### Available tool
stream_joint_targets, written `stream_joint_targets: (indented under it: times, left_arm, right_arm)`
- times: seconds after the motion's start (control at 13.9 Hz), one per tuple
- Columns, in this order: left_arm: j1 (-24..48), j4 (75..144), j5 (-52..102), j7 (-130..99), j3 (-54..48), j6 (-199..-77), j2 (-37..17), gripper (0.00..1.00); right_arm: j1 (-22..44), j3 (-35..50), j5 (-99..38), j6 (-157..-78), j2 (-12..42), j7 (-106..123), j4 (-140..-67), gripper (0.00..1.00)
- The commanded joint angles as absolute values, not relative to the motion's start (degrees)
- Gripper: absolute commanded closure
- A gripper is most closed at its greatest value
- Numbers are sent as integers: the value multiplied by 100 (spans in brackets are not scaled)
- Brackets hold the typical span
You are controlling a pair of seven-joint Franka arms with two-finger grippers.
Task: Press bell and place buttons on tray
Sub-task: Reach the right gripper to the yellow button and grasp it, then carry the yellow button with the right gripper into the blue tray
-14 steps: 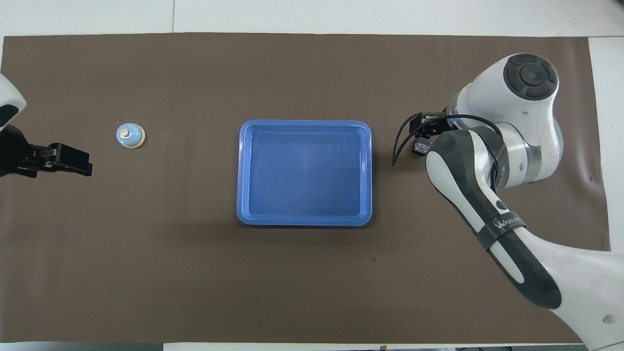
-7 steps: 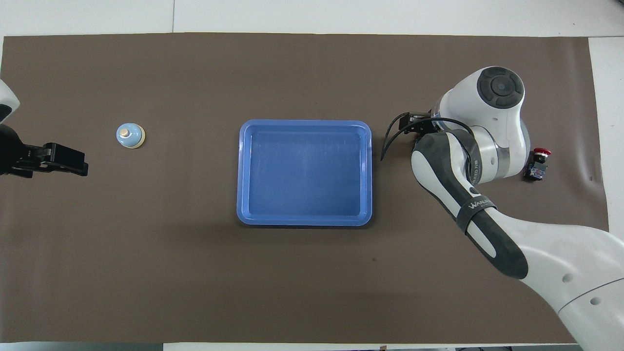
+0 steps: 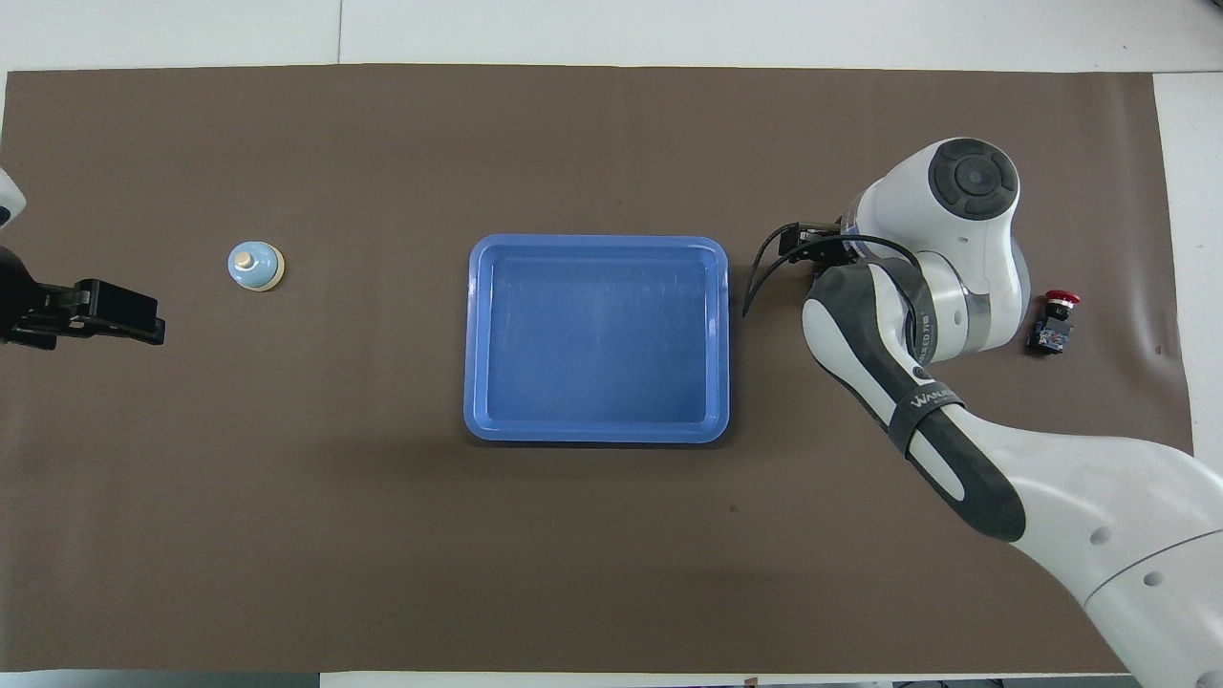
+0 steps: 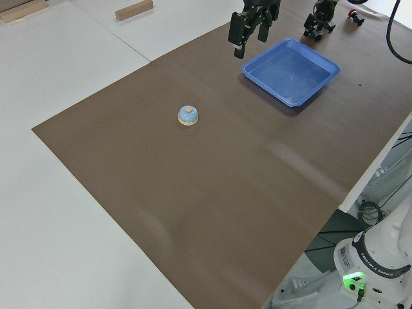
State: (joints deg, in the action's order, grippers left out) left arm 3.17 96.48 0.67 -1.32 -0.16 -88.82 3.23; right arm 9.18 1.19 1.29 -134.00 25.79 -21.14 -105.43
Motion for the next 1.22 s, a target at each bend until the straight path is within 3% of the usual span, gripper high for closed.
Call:
stream_joint_targets:
  times: [0.0,0.07,0.43,0.65,0.86,1.15]
  left_arm:
    - [290,9765,123,-141,-18,-8877,466,0]
    - [290,9765,114,-141,-18,-8877,466,0]
    - [290,9765,123,-141,-18,-8877,466,0]
    - [290,9765,114,-141,-18,-8877,466,0]
    - [290,9765,123,-141,-18,-8877,466,0]
    - [290,9765,123,-141,-18,-8877,466,0]
  right_arm:
    - [896,132,158,-13457,2514,-2241,-10652,87]
    - [888,132,158,-13456,2514,-2241,-10644,100]
    - [905,141,167,-13281,2505,-2224,-10504,100]
    - [931,158,167,-12528,2522,-2188,-9847,100]
    - [1352,158,88,-11534,2645,-2215,-8976,100]
    - [1985,158,-297,-11364,2646,-2627,-8763,100]
